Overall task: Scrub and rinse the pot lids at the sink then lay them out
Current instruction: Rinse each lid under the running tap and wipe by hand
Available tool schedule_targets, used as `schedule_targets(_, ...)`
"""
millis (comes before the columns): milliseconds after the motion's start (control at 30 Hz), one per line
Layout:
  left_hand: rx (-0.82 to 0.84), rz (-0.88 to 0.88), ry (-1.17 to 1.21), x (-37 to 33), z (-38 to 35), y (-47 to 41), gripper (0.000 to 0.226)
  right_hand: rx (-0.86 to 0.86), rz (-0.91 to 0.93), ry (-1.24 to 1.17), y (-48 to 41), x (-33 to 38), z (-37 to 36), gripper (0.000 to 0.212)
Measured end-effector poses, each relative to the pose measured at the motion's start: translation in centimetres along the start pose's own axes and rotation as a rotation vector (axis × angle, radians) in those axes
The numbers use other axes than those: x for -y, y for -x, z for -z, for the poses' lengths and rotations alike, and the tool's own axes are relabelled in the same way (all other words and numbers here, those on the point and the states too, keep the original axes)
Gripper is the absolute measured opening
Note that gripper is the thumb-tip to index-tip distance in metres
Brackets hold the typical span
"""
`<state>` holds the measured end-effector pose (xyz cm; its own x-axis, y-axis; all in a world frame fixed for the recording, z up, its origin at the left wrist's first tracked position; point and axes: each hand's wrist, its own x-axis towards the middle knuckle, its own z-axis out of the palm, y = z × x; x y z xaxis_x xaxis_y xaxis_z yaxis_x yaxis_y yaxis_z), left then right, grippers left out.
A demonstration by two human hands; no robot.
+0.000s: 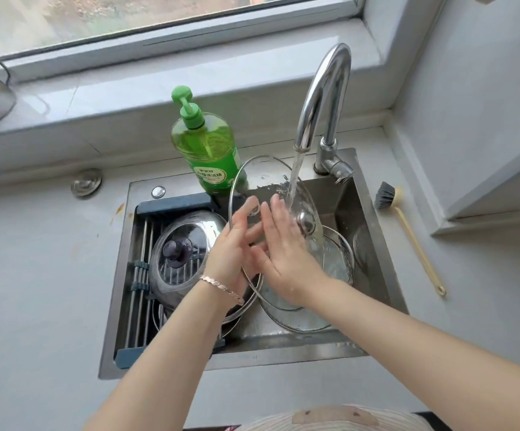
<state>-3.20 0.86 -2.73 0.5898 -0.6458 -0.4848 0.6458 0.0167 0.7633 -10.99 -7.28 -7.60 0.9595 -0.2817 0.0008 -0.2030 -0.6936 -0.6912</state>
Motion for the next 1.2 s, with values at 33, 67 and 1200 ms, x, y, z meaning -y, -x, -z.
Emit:
schedule_targets(33, 0.023, -0.009, 0.024, 0.0, -0.1, 0.1, 0.044, -0.044, 0.009, 0.007, -0.6, -0.1, 0.1, 0.075)
schedule_targets(67, 0.041, -0.01, 0.031, 0.0, -0.2, 0.1, 0.046, -0.08, -0.008, 0.003, -1.4, 0.0, 0.3, 0.073)
schedule_targets(1200, -0.015, 0.027, 0.196, -0.8, 2.2, -0.6, 0.046, -0.067, -0.825, -0.599, -0.6, -8.3, 3.7, 0.063)
